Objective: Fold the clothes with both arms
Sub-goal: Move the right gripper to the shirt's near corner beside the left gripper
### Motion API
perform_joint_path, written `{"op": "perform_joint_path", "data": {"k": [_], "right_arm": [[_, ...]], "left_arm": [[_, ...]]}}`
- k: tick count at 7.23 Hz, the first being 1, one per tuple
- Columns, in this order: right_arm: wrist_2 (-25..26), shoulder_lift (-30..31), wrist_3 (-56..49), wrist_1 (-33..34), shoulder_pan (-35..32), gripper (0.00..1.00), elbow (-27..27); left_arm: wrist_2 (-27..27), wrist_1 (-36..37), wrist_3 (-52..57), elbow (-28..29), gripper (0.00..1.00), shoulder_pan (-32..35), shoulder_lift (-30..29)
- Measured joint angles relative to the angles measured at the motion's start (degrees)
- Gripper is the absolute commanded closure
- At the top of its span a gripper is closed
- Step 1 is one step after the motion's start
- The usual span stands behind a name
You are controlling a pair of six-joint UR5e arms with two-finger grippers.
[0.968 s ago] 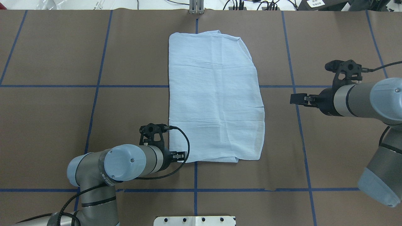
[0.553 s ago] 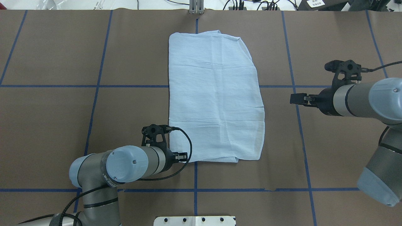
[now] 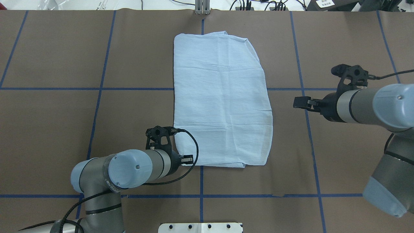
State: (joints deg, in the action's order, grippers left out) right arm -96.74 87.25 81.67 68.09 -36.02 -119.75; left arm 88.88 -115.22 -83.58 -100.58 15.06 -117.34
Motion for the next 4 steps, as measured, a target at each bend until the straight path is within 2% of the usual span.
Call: {"op": "perform_joint_path", "data": {"k": [2,3,4], "right_arm": [[10.59,-1.56,15.73,2.29,10.74,0.06,-0.38],[13.59,-4.22,23.33,7.04,14.76,0.1,-0.39],[14.81,-9.77,30.76,16.23,17.84,0.11,-0.18]], "left_arm": [[-0.33,0.0,0.0,-0.08,1.0,0.07,0.14],[-0.36,-0.02,0.0,-0.09,1.0,0.1,0.19],[-0.37,-0.05,0.0,-0.12,1.0,0.12,0.27]]}}
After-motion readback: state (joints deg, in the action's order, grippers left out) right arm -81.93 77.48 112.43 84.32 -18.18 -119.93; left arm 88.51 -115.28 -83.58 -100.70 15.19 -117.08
